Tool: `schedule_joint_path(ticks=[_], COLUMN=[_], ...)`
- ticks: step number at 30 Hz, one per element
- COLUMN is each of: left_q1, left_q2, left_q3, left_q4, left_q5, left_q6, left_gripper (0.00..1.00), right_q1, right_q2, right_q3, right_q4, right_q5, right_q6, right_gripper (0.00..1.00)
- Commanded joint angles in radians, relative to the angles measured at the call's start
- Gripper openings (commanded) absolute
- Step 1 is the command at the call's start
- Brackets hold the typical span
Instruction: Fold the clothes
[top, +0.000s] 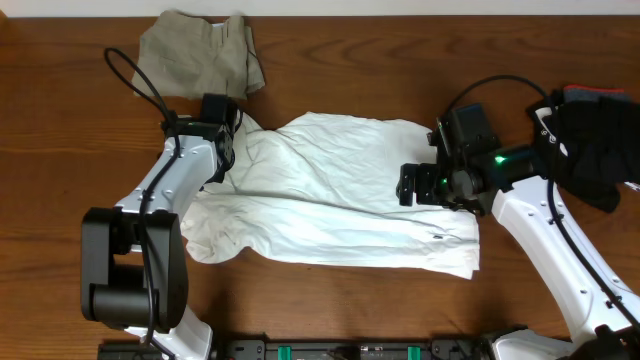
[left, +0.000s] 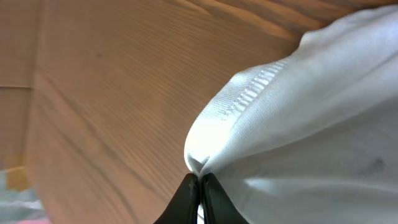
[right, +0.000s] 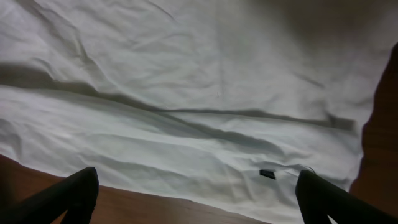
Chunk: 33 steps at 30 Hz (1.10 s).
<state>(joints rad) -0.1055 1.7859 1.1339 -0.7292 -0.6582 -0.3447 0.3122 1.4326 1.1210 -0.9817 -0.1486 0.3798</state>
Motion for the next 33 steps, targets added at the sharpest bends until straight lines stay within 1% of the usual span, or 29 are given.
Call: schedule_joint_path(ticks=[1, 5, 6, 7, 9, 10, 11, 12, 13, 15, 16, 18, 20, 22, 24, 26, 27, 28, 29, 30, 31, 33], left_q1=[0.005, 0.005, 0.005, 0.005, 0.004, 0.005, 0.005, 0.004, 0.004, 0.003, 0.003, 0.003, 0.003, 0.003, 0.001, -0.008, -0.013, -0.019, -0.024, -0.029, -0.032, -0.033], left_q2=[-0.019, -0.019, -0.019, -0.019, -0.019, -0.019, -0.019, -0.019, -0.020, -0.024, -0.028, -0.036, -0.038, -0.038, -0.038, -0.038, -0.038, -0.039, -0.041, -0.043, -0.043, -0.043], left_q3=[0.012, 0.012, 0.012, 0.012, 0.012, 0.012, 0.012, 0.012, 0.012, 0.012, 0.012, 0.012, 0.012, 0.012, 0.012, 0.012, 0.012, 0.012, 0.012, 0.012, 0.012, 0.012], left_q4=[-0.003, -0.003, -0.004, -0.005, -0.016, -0.020, -0.023, -0.026, -0.031, -0.048, -0.060, -0.065, -0.058, -0.045, -0.032, -0.025, -0.024, -0.024, -0.021, -0.017, -0.009, 0.003], left_q5=[-0.113, -0.195, -0.218, -0.230, -0.234, -0.233, -0.233, -0.233, -0.232, -0.206, -0.159, -0.032, 0.101, 0.190, 0.233, 0.240, 0.240, 0.240, 0.240, 0.253, 0.281, 0.338], left_q6=[-0.020, -0.020, -0.019, -0.013, -0.001, -0.001, -0.002, -0.002, -0.003, -0.027, -0.035, -0.035, -0.035, -0.035, -0.035, -0.035, -0.034, -0.034, -0.035, -0.035, -0.034, -0.031], left_gripper=[0.07, 0.08, 0.15, 0.28, 0.60, 0.67, 0.70, 0.73, 0.73, 0.72, 0.71, 0.64, 0.55, 0.48, 0.38, 0.30, 0.25, 0.20, 0.11, 0.06, 0.06, 0.06], right_q1=[0.003, 0.003, 0.003, 0.003, 0.003, 0.003, 0.003, 0.003, 0.003, 0.003, 0.003, 0.003, 0.003, 0.007, 0.021, 0.036, 0.043, 0.050, 0.057, 0.064, 0.071, 0.085], right_q2=[-0.003, -0.003, -0.003, -0.003, -0.003, -0.003, -0.003, -0.003, -0.003, -0.003, -0.003, -0.003, -0.003, -0.001, 0.007, 0.018, 0.023, 0.030, 0.037, 0.047, 0.059, 0.089], right_q3=[-0.005, -0.005, -0.005, -0.005, -0.005, -0.005, -0.005, -0.005, -0.005, -0.005, -0.005, -0.005, -0.006, -0.016, -0.038, -0.064, -0.076, -0.090, -0.101, -0.112, -0.122, -0.132], right_q4=[-0.006, -0.006, -0.006, -0.006, -0.006, -0.006, -0.006, -0.006, -0.006, -0.006, -0.006, -0.005, -0.005, 0.011, 0.046, 0.082, 0.099, 0.120, 0.142, 0.171, 0.206, 0.265], right_q5=[0.000, 0.000, -0.001, 0.000, -0.001, -0.001, -0.001, -0.001, -0.001, -0.002, -0.002, -0.002, -0.024, -0.062, -0.087, -0.095, -0.096, -0.100, -0.112, -0.134, -0.159, -0.185], right_q6=[-0.023, -0.030, -0.037, -0.037, -0.037, -0.037, -0.037, -0.037, -0.037, -0.037, -0.037, -0.037, -0.037, -0.037, -0.051, -0.064, -0.063, -0.062, -0.063, -0.063, -0.063, -0.061], right_gripper=[0.99, 0.99, 0.99, 0.99, 0.99, 0.99, 0.99, 0.99, 0.99, 0.99, 0.99, 0.99, 0.99, 0.97, 0.87, 0.82, 0.75, 0.66, 0.57, 0.49, 0.43, 0.35])
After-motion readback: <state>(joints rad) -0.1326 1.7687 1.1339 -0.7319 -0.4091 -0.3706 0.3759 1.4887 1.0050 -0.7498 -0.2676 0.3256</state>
